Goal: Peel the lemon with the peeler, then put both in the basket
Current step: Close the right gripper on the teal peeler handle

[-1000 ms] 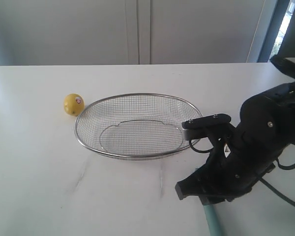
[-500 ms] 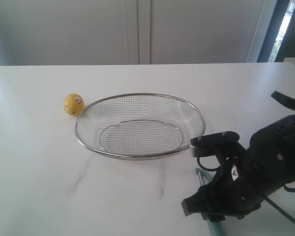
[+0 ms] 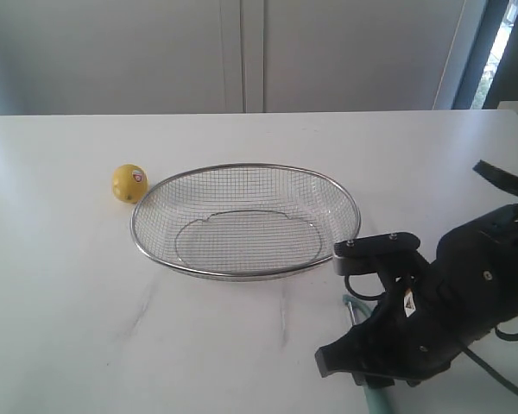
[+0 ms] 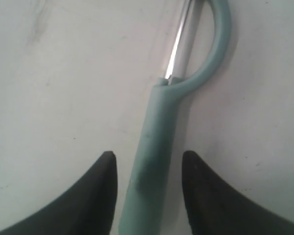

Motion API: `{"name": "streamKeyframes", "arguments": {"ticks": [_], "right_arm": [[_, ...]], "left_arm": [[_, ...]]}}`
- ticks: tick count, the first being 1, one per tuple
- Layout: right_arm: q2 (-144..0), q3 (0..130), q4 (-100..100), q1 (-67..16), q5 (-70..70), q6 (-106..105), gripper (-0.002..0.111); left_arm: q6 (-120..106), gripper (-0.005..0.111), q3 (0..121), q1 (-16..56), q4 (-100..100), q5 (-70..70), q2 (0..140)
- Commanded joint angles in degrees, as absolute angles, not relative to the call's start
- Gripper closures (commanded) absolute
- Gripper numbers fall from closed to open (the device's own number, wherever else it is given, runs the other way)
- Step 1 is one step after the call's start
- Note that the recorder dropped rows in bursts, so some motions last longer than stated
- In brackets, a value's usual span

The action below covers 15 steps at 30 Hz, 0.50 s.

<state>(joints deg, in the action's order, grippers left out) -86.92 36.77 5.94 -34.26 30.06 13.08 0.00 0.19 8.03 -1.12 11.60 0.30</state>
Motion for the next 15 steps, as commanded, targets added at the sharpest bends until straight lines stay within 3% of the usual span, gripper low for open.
{"name": "streamKeyframes", "arguments": {"ticks": [1,15], "right_arm": [[-88.83,36.52,6.18,-34.31,29.63,13.73,0.068],[-92.26,36.52,6.18,-34.31,27.42,15.42,0.068]], "left_arm": [[0.00,0.107,0.00,8.12,-1.24,11.58,0.00],[0.00,0.107,0.00,8.12,-1.24,11.58,0.00]]}}
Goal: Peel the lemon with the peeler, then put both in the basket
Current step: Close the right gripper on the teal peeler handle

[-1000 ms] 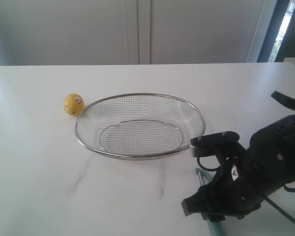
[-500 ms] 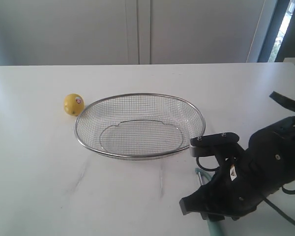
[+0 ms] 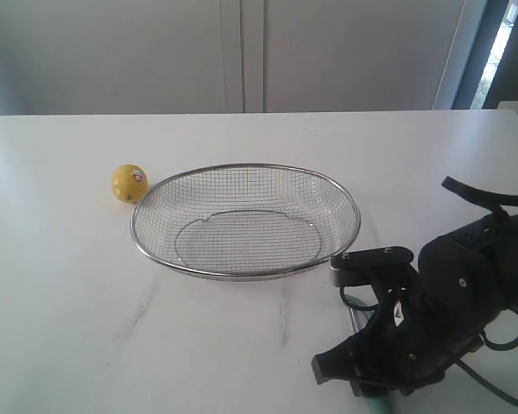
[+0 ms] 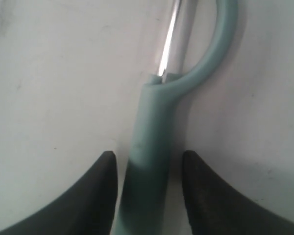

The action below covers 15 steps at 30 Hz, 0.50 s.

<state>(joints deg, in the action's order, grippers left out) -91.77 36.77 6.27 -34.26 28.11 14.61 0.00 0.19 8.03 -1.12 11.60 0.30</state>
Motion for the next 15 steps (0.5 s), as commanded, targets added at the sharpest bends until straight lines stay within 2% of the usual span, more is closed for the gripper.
{"name": "streamKeyframes", "arguments": {"ticks": [1,8,12,15], "right_arm": [[-92.26,36.52,6.18,-34.31,27.15,15.54,0.068],[-92.26,36.52,6.18,-34.31,27.06,15.69,0.078],[-92.26,36.52,6.18,-34.31,27.06,15.69,0.081],[-92.26,36.52,6.18,-34.31,27.30,15.69,0.087]], "left_arm": [[0.00,0.107,0.00,8.12,-1.24,11.58,0.00],[0.00,0.107,0.00,8.12,-1.24,11.58,0.00],[0.00,0.107,0.00,8.12,-1.24,11.58,0.00],[0.00,0.107,0.00,8.12,-1.24,11.58,0.00]]}}
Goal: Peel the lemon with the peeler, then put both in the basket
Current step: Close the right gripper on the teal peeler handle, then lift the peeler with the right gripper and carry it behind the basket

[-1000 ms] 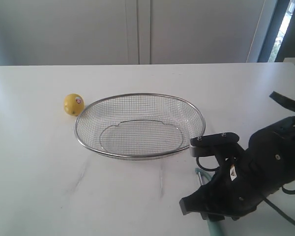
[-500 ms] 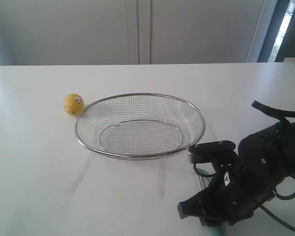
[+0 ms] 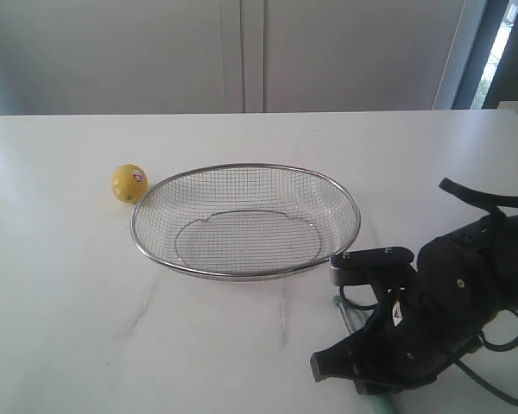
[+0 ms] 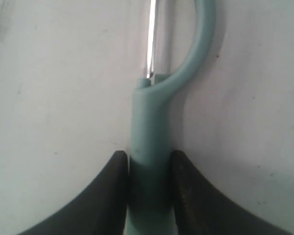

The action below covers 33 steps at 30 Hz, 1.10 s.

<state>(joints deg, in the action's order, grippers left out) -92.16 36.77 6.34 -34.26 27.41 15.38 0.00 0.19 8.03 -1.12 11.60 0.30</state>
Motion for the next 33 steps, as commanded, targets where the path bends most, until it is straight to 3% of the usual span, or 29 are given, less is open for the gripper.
{"name": "streamKeyframes", "arguments": {"ticks": [1,6,16,25,33], "right_arm": [[-92.26,36.52,6.18,-34.31,27.65,15.69,0.091],[-91.77,36.52,6.18,-34.31,28.13,15.26,0.108],[-83.24,36.52,5.54,-34.31,32.33,12.68,0.108],[-61.01,36.52,1.73,-34.31,42.30,11.80,0.108],[-49.29,36.52,-14.46,-34.31,48.01,21.22,0.108]], "left_arm": [[0.00,0.107,0.00,8.12,-1.24,11.58,0.00],[0.00,0.107,0.00,8.12,-1.24,11.58,0.00],[0.00,0.107,0.00,8.12,-1.24,11.58,0.00],[0.00,0.107,0.00,8.12,-1.24,11.58,0.00],[0.00,0.107,0.00,8.12,-1.24,11.58,0.00]]}}
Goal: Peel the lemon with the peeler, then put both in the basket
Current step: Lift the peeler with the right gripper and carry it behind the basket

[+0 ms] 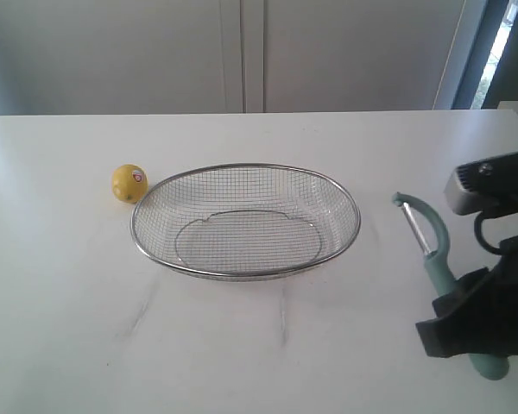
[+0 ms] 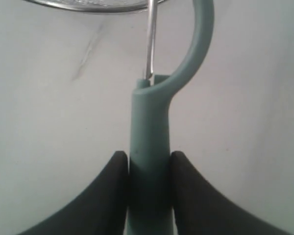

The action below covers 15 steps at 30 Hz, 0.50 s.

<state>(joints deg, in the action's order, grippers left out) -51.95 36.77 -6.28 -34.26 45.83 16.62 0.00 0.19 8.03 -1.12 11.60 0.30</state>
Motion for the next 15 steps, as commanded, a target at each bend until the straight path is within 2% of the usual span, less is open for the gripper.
{"name": "streamKeyframes", "arguments": {"ticks": [1,9,15], "right_arm": [[-49.36,36.52,-16.86,-34.31,48.63,22.75,0.108],[-52.79,37.48,-23.50,-34.20,42.78,24.41,0.108],[-62.16,45.16,-26.81,-34.20,45.11,22.58,0.108]], "left_arm": [[0.00,0.107,0.00,8.12,-1.24,11.58,0.00],[0.00,0.107,0.00,8.12,-1.24,11.58,0.00],[0.00,0.107,0.00,8.12,-1.24,11.58,0.00]]}}
